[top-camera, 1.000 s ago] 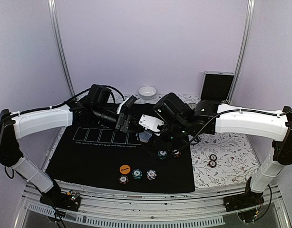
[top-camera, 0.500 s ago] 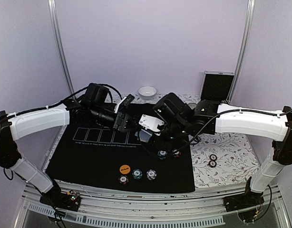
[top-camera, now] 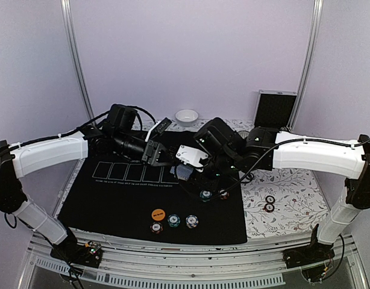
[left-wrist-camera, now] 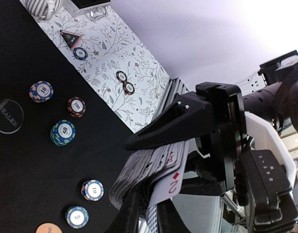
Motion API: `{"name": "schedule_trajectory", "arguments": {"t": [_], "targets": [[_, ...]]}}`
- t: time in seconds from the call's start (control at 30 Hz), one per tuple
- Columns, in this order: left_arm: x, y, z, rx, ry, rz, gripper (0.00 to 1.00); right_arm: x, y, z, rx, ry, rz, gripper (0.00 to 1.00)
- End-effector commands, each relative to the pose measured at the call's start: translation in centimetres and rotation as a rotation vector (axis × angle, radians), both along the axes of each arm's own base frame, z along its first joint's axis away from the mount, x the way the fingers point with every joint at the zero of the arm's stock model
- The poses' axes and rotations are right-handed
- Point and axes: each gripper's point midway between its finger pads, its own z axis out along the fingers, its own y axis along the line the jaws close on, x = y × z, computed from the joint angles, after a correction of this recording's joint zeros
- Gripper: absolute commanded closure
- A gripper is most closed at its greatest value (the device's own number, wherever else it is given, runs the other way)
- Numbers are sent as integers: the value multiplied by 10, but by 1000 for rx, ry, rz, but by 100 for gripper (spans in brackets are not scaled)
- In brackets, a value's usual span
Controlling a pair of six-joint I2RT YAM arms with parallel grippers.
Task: Distribute texas hold em gaming equipment
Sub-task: Pick up the poker card from the face-down deck piles, then distribute the poker card in the big blind area.
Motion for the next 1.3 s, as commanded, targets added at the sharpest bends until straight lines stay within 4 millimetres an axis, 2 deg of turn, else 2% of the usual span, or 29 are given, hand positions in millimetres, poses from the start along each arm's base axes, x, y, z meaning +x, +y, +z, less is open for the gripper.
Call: {"name": "schedule_trajectory", "arguments": {"t": [0.0,0.07,0.6,0.87,1.0,1.27], "targets": [[-7,-1,23,-59,-43,-32,91,3,-2,4,-1,-15,-14,91],[-7,-1,24,-60,-44,-32,100,3,-3,4,-1,-18,-15,91],[10,28,48,-103,-81,33,100,7,-17,6,8,-9,-51,94],[18,40,49,-105,-82,65,100,8,-18,14,45,-2,-53,95],[40,66,43,-72,-84,172,100,9,-24,15,50,2,-67,95],[105,147,14,-72,-13,493,100,12,-35,21,68,2,-98,96]]}}
